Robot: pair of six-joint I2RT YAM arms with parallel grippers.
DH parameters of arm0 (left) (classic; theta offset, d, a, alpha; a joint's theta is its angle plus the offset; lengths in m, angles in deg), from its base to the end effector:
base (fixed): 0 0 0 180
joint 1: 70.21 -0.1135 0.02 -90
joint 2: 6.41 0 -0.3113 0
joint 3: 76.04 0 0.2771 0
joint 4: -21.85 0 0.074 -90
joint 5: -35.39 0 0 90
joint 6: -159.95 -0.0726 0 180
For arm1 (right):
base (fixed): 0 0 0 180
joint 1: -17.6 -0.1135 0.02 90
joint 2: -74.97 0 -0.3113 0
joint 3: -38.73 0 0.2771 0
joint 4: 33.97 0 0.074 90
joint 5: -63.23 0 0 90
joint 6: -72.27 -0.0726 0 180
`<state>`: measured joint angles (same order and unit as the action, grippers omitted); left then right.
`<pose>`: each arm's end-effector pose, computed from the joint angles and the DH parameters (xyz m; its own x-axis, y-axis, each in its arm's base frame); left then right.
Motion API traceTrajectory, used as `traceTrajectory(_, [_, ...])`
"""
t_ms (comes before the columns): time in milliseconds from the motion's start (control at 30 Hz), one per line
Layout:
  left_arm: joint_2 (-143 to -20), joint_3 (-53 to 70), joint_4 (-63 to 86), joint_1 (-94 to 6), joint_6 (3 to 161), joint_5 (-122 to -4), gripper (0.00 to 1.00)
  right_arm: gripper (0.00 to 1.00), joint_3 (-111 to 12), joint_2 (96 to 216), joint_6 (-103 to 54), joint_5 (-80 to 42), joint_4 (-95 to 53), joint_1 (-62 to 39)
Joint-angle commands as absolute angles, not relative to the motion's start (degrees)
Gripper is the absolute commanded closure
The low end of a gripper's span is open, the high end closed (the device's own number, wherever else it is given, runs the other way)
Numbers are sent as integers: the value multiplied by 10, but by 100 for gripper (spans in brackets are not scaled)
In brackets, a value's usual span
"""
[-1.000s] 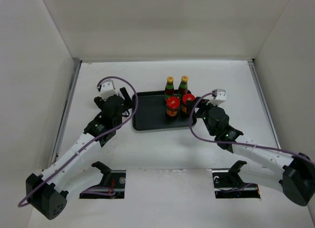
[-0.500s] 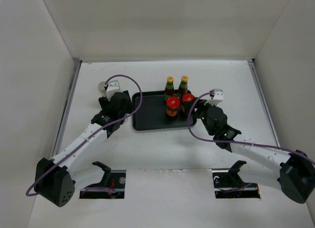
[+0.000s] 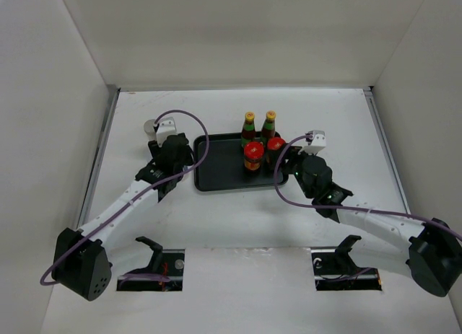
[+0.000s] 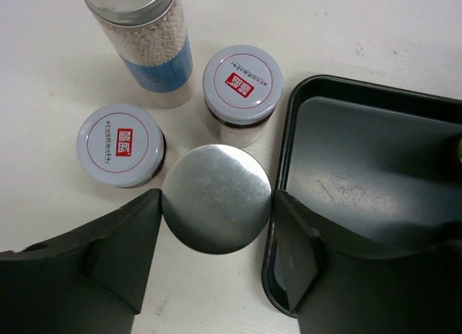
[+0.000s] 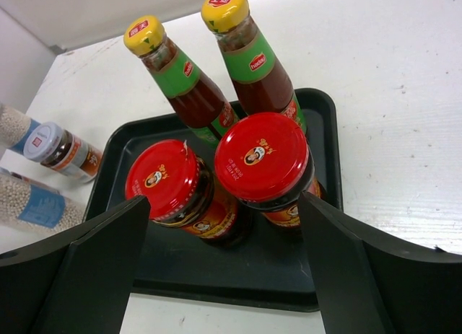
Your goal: Organize the condiment bottles
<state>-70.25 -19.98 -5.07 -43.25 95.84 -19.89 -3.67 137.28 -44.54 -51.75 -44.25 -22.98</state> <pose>0.2569 -0.0843 0.2793 -0.4370 -0.1804 -0.8812 -0.2618 0.9628 -0.0673 0.2278 0.1548 0.2714 -0.2367 0.3355 -0.9118 -0.1867 0.9053 0.3816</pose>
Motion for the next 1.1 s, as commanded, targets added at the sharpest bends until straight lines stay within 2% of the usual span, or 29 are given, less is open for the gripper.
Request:
traceTrajectory(0, [-704,-215,-26,-431,961,-202,45,9,-47,1373,-443,-513,-473,-236])
traceTrajectory(100, [-680,-221,-9,-431,968,-193,57,9,-42,1369,-447,-513,-477,-234])
traceTrajectory(233, [-655,-193,27,-395,952,-179,63,8,-45,1376,-445,-511,-477,-235])
traceTrajectory(467, [-699,-76,74,-341,881,-166,63,7,-49,1380,-445,-514,-472,-235])
traceTrajectory(633, [-792,-25,119,-331,880,-201,63,7,-37,1361,-449,-515,-477,-229])
traceTrajectory(800, [-880,-5,195,-330,881,-227,63,7,-37,1355,-444,-517,-477,-230])
traceTrajectory(1067, [-976,41,231,-318,880,-244,63,7,-36,1354,-444,-517,-477,-231])
